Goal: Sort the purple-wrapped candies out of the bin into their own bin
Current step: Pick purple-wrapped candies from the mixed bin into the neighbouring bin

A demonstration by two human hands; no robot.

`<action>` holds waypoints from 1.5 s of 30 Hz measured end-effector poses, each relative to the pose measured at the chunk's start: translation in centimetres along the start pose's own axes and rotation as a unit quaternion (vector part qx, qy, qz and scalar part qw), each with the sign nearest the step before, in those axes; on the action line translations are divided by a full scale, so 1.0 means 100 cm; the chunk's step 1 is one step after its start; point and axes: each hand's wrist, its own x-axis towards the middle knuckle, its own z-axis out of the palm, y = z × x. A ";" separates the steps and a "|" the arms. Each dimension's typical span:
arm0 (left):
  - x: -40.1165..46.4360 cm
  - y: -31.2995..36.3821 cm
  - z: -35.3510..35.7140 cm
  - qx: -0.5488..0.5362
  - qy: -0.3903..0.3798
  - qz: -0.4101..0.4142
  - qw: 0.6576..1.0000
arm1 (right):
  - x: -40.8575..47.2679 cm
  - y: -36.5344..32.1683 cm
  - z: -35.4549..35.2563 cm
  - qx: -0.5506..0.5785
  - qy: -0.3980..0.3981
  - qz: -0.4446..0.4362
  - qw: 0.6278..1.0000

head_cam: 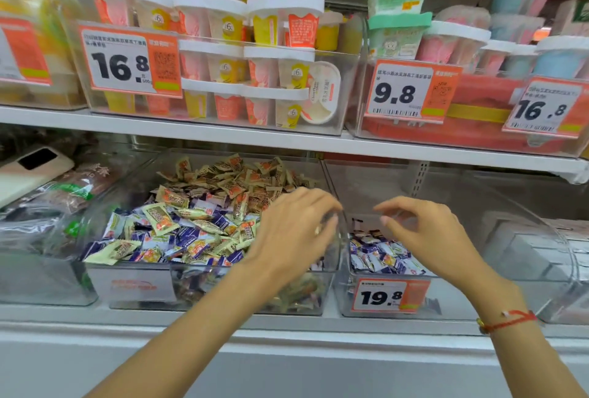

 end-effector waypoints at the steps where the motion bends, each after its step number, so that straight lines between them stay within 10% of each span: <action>1: -0.010 -0.013 -0.009 0.013 0.016 -0.016 1.000 | -0.001 -0.013 0.003 0.016 0.004 -0.022 1.000; 10: -0.067 -0.124 -0.061 0.148 -0.258 -0.209 0.932 | 0.042 -0.130 0.085 0.026 -0.087 -0.197 0.976; 18: -0.077 -0.150 -0.081 0.151 -0.248 -0.273 0.917 | 0.114 -0.185 0.170 -0.099 -0.262 -0.202 0.938; 37: -0.058 -0.138 -0.061 0.103 -0.083 -0.263 0.956 | 0.044 -0.121 0.070 0.058 -0.050 -0.138 0.987; 45: -0.020 -0.130 -0.037 0.179 -0.238 -0.203 0.933 | 0.023 -0.095 0.059 0.116 -0.040 -0.089 0.988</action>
